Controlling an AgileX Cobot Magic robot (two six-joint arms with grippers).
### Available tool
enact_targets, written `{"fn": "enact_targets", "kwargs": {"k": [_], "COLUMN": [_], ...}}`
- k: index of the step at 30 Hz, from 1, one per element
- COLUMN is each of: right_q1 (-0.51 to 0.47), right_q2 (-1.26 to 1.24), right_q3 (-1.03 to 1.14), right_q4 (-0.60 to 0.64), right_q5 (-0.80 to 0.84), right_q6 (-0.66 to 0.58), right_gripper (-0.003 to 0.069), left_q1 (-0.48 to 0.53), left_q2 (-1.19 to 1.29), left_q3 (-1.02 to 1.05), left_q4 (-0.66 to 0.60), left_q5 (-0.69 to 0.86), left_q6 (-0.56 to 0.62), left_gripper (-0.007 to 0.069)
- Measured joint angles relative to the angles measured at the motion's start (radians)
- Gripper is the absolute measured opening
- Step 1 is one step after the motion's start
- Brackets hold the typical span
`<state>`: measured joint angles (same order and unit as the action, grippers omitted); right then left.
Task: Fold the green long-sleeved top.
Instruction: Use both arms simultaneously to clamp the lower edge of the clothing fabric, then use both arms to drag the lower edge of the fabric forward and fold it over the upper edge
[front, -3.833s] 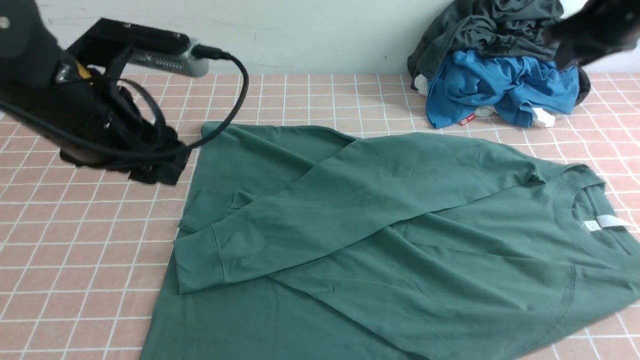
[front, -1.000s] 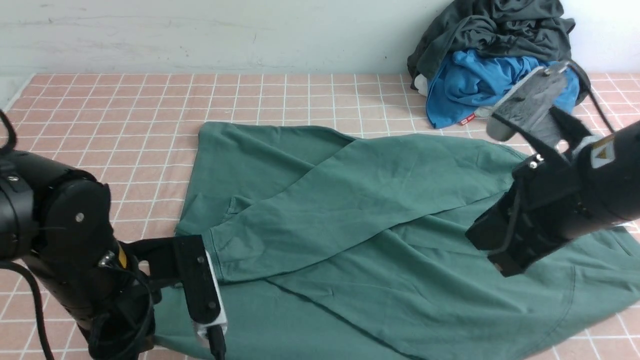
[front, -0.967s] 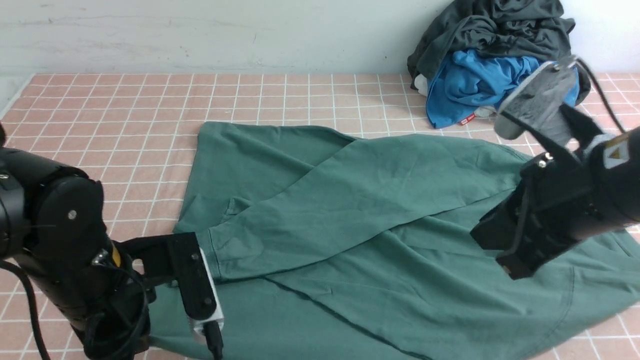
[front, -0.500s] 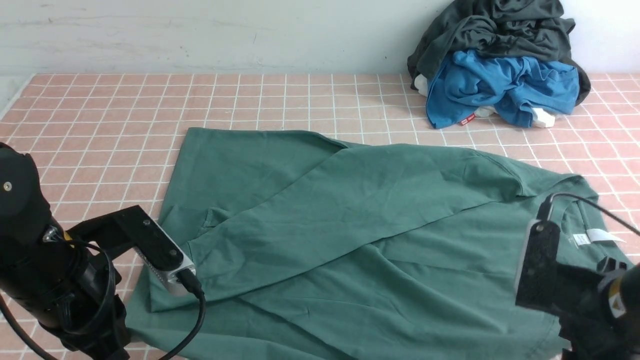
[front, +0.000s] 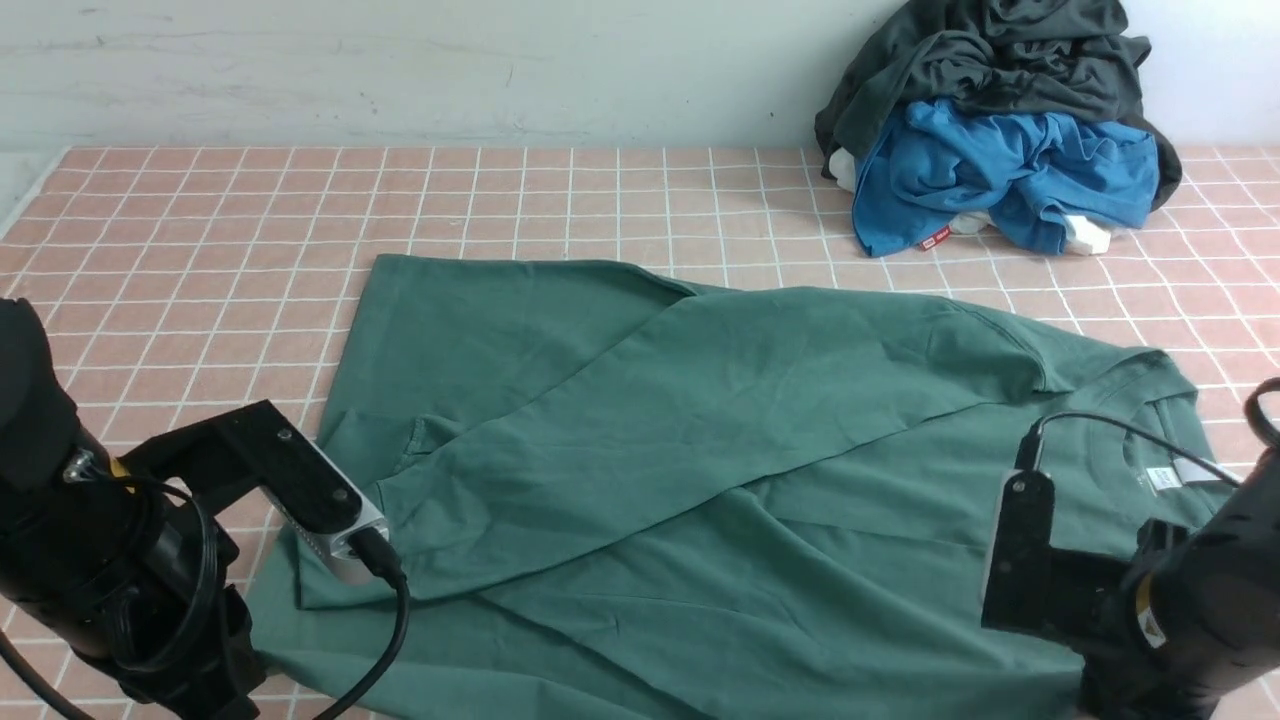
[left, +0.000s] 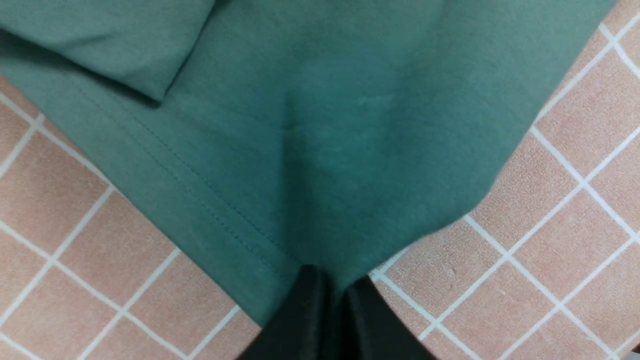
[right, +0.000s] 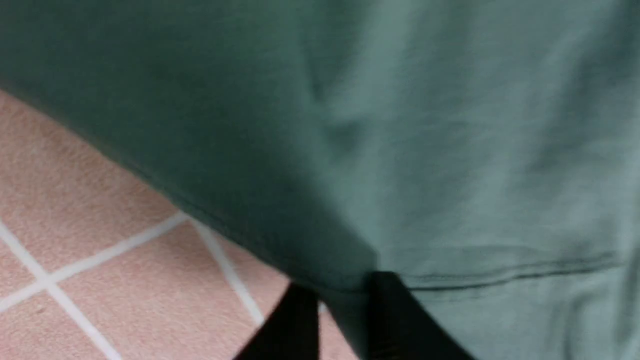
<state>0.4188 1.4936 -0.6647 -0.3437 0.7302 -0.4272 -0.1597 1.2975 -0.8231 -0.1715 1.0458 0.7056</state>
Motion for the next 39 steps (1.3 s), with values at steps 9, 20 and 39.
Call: {"fn": "enact_targets", "kwargs": {"k": [9,20,39], "right_q1": [0.0,-0.134,-0.217], "right_q2": [-0.083,-0.001,0.59], "right_q3": [-0.076,-0.381,-0.898], "right_q4": [-0.061,-0.051,-0.188], "right_q5": [0.134,0.096,-0.137], "right_q6": [0.164,0.288,0.333], "right_gripper": [0.0003,0.0002,0.0058], "left_q1": [0.0,0.08,0.107], "left_q2": [-0.046,0.137,0.791], "left_q3": [-0.009,-0.329,-0.822], "left_q4": [0.008,0.048,0.067], "left_q5": [-0.087,-0.218,-0.53], "left_q6": [-0.152,-0.454,-0.497], "left_gripper": [0.0009,0.0009,0.0081]}}
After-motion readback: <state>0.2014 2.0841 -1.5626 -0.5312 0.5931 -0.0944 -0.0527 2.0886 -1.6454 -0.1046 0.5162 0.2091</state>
